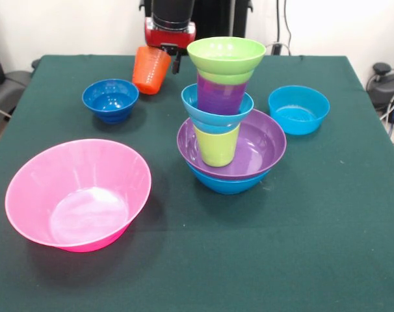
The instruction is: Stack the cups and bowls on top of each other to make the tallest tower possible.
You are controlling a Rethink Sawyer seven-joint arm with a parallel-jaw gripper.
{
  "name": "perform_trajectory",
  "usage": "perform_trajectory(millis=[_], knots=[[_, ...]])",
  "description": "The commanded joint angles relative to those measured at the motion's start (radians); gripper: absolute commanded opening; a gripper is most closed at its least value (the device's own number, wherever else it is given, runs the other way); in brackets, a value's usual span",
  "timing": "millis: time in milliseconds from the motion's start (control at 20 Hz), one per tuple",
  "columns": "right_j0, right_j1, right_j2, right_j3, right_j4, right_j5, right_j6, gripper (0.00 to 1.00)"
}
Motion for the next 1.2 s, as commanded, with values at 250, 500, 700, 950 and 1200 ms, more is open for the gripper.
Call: perform_trajectory(millis=[250,500,700,950,1200], knots=[[-0.061,-0.034,0.102,-0.057,-0.016,0.077,-0.092,1.0],[-0.09,-0.038,0.123,-0.053,-0.026,0.081,-0.115,1.0],[-0.115,-0.046,0.154,-0.047,-0.017,0.101,-0.138,1.0],[-0.139,-0.06,0.195,-0.041,0.003,0.142,-0.162,1.0],[-0.144,-0.063,0.223,-0.043,0.018,0.167,-0.156,1.0]])
